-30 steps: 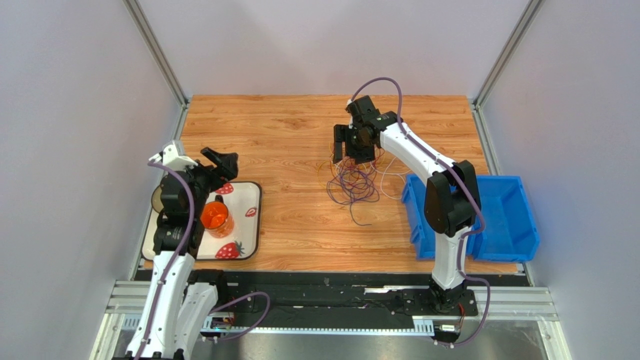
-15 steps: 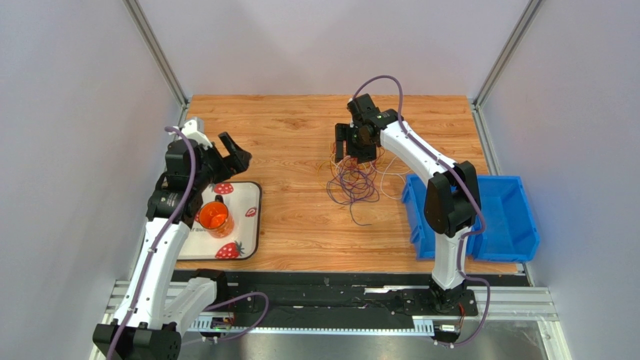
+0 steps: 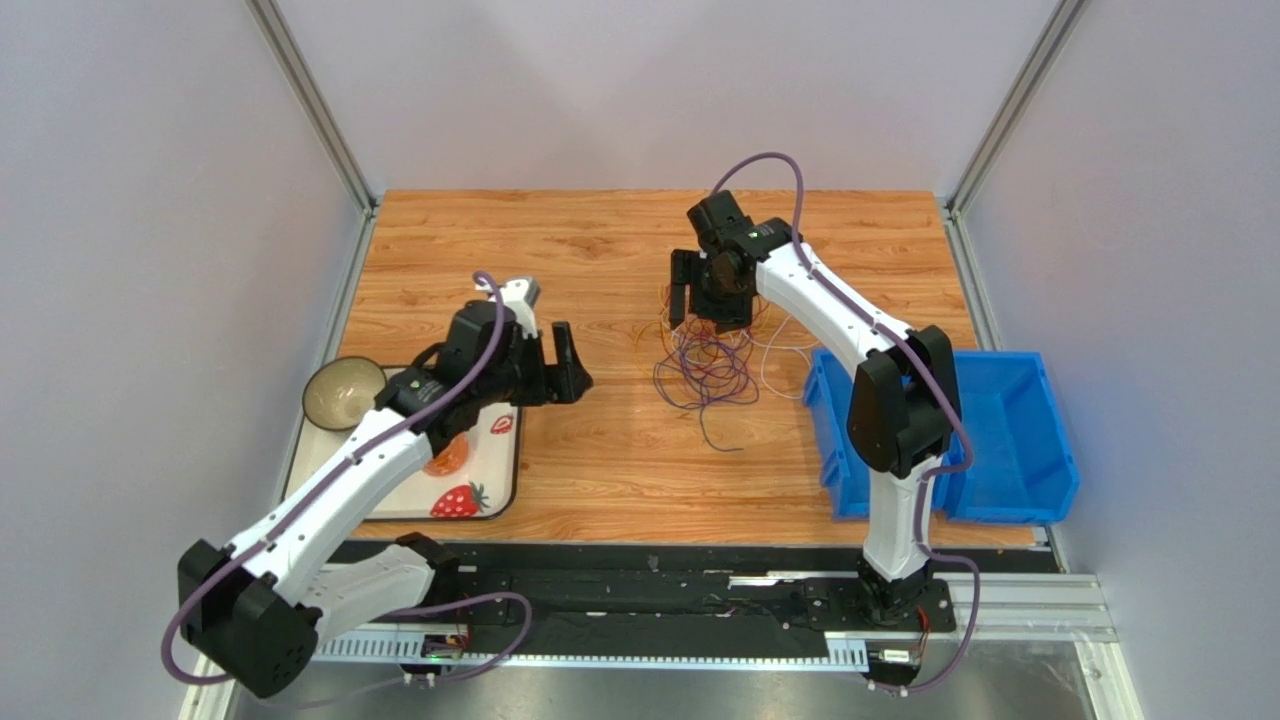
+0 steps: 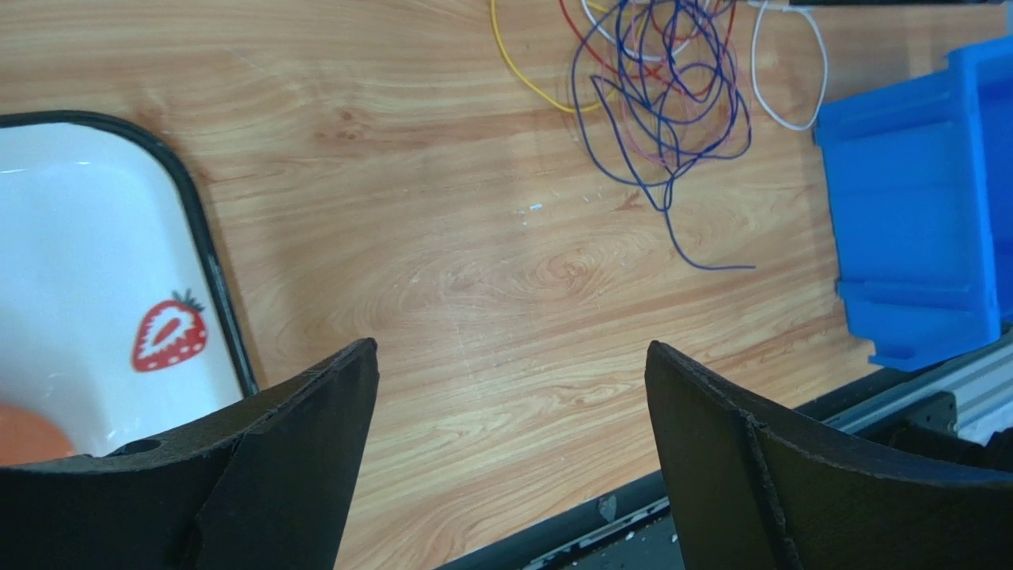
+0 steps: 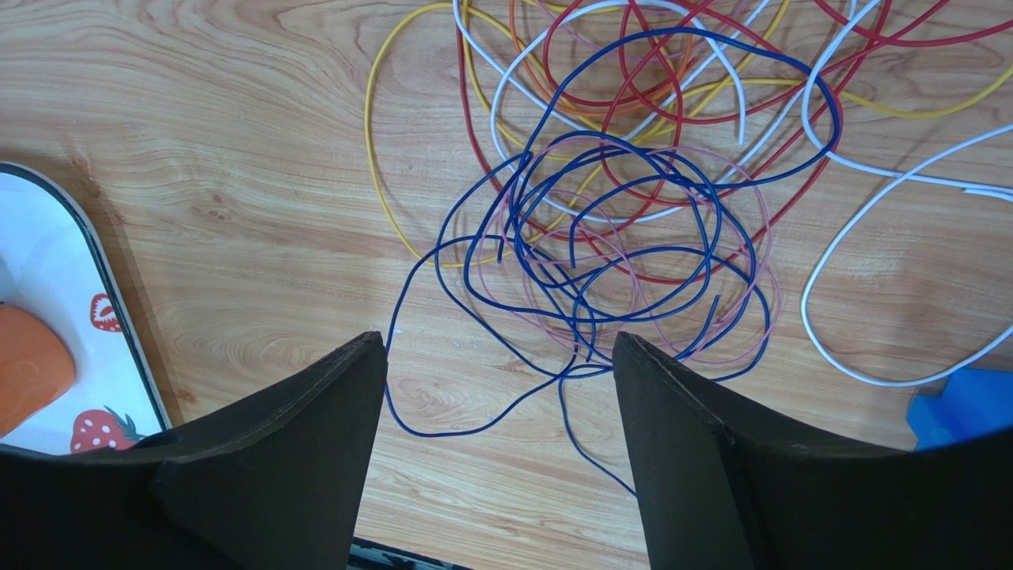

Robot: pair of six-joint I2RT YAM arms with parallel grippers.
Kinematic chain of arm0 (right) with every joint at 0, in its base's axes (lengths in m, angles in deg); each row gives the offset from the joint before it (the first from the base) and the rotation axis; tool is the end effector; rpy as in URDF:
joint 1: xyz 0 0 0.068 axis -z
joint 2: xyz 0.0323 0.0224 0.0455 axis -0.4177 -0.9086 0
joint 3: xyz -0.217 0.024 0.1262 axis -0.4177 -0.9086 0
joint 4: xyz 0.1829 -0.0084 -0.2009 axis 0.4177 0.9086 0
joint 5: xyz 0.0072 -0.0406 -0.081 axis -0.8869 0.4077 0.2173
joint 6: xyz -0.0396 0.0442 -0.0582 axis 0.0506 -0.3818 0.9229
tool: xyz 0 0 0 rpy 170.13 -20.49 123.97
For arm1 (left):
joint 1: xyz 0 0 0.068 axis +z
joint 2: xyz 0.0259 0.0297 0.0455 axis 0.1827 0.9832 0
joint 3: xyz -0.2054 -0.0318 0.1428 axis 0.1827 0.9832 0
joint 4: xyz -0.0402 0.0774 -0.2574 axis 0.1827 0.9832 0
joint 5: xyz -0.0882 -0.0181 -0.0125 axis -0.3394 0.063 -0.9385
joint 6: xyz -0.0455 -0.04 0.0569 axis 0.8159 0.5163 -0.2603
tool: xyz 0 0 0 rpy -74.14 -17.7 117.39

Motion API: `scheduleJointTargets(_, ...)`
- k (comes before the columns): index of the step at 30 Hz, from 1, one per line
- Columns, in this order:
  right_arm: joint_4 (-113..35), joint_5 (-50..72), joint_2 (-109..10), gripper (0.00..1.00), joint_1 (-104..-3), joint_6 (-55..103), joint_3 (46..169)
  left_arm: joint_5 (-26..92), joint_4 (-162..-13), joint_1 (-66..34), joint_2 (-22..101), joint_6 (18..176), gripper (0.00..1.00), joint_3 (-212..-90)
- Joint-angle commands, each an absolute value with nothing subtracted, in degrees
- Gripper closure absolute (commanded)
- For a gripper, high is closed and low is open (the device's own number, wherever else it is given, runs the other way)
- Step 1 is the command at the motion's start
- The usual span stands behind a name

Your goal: Untangle the cables

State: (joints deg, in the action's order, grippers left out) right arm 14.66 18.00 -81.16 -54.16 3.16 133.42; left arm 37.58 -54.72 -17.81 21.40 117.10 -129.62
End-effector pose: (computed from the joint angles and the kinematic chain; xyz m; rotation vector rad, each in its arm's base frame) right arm 0.3805 0.2163 0.2161 -0.0441 2.7488 0.3143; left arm 0.2333 -0.1308 0.2589 -0.0364 2.2969 -0.6315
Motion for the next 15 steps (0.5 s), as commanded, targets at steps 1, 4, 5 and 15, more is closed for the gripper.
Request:
scheduleJointTargets(1,14.17,18.05,-81.84,0.27,-54.48,1.22,137.13,39.20,-62.36,-21.64,27.45,117.48,0.11,-130.49)
scheduleJointTargets(4,13.20,17.43,-84.48,0.29,-54.75,1.13,139.06,39.55,-64.21,-23.57,31.94,117.04,0.14,-132.24)
scheduleJointTargets(5,13.63,17.43,-85.27,0.30,-54.84,1.05,140.02,39.81,-64.65,-24.10,32.83,116.95,0.14,-132.60)
scheduleJointTargets(15,15.05,16.82,-92.75,0.48,-54.92,0.25,144.07,42.89,-66.85,-26.13,37.84,116.51,0.16,-134.97)
